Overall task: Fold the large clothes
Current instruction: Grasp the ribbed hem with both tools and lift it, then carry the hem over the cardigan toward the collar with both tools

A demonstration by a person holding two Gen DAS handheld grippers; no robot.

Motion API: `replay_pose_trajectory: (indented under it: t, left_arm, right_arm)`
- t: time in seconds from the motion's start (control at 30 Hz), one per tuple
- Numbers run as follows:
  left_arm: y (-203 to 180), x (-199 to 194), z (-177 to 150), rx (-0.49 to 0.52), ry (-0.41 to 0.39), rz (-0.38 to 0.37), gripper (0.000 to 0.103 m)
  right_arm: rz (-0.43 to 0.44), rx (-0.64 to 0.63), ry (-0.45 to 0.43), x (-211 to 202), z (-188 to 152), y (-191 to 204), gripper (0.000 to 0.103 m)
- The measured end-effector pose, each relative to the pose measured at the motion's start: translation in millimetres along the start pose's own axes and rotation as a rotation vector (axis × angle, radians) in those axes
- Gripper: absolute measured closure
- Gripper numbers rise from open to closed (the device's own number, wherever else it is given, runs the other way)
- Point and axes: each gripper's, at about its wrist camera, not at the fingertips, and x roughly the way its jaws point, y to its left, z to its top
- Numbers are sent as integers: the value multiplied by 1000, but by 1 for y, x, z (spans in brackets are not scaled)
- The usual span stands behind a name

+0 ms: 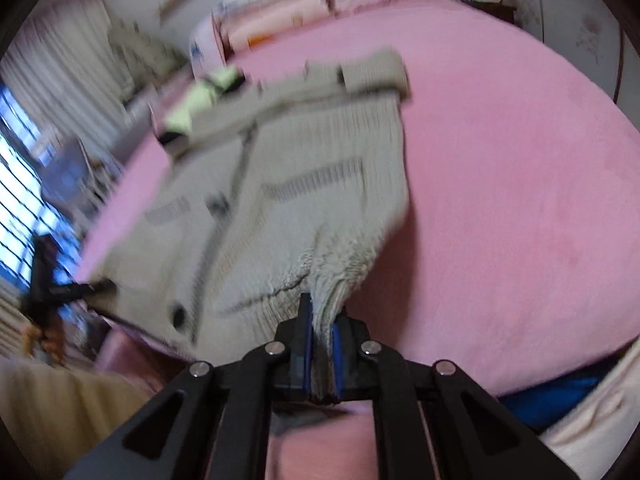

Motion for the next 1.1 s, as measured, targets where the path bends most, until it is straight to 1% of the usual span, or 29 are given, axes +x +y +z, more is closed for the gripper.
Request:
replay_pose_trajectory:
  t: [0.07, 0.17, 0.23, 0.33, 0.37, 0.4, 0.47, 0.53, 0.57, 0.67, 0.7, 0.77, 0.8, 0.83, 0.87, 0.9, 0.93, 0.97, 1.0, 1.03, 1.07, 1.1]
  left_arm:
    - [-13, -21, 25, -11, -86, -69, 95]
    - [-24, -35, 62, -25, -167, -112, 95]
    - [-31, -39, 94, -43, -220, -133, 94]
    - [-31, -38, 151, -67, -282, -127, 94]
    - [-31, -33, 170, -77, -296, -123, 94]
    - [-32, -24, 192, -87, -307, -118, 94]
    - [-25, -11, 229, -92, -321, -97, 94]
    - [-22, 17, 268, -98, -317, -67, 94]
    - [-19, 28, 282, -104, -307, -56, 94]
    - [-12, 77, 323, -120, -277, 2, 94]
    - [-8, 94, 335, -125, -262, 24, 94]
    - [4, 132, 351, -146, -214, 67, 92]
    - [11, 149, 356, -157, -178, 97, 90]
    - [16, 164, 359, -166, -147, 123, 85]
    - [22, 176, 361, -167, -116, 137, 82]
    - [28, 188, 365, -170, -82, 140, 79]
    - [32, 194, 367, -176, -64, 126, 73]
    - [36, 195, 368, -180, -58, 98, 70]
    - [38, 193, 370, -183, -56, 54, 62]
    - [39, 191, 371, -182, -56, 11, 52]
    - [39, 187, 372, -177, -57, -23, 49]
    - [38, 183, 374, -171, -60, -35, 43]
  right_arm:
    - [34, -9, -59, -11, 25, 5, 96]
    - [84, -5, -150, -18, 74, 14, 96]
    - [110, 13, -203, -17, 108, 14, 96]
    - [114, 51, -262, -4, 164, 11, 96]
    - [107, 64, -274, 6, 186, 8, 96]
    - [102, 75, -277, 15, 200, 5, 96]
    - [70, 87, -283, 43, 238, 0, 96]
    - [39, 91, -266, 74, 267, -6, 96]
    - [15, 100, -249, 95, 283, -9, 96]
    - [-47, 132, -194, 157, 316, -23, 96]
    - [-61, 148, -169, 174, 323, -29, 96]
    - [-101, 199, -91, 221, 332, -47, 95]
    - [-114, 220, -56, 237, 330, -54, 92]
    - [-130, 246, -18, 252, 328, -62, 91]
    - [-145, 280, 17, 267, 327, -69, 89]
    - [-126, 300, 33, 274, 326, -74, 79]
    - [-105, 308, 30, 274, 323, -76, 73]
    - [-83, 311, 19, 272, 323, -77, 61]
    - [-60, 305, 6, 268, 322, -79, 51]
    - [-47, 301, -1, 263, 322, -80, 50]
    - [-32, 298, -8, 260, 322, -80, 49]
    - [-14, 298, -12, 255, 324, -82, 49]
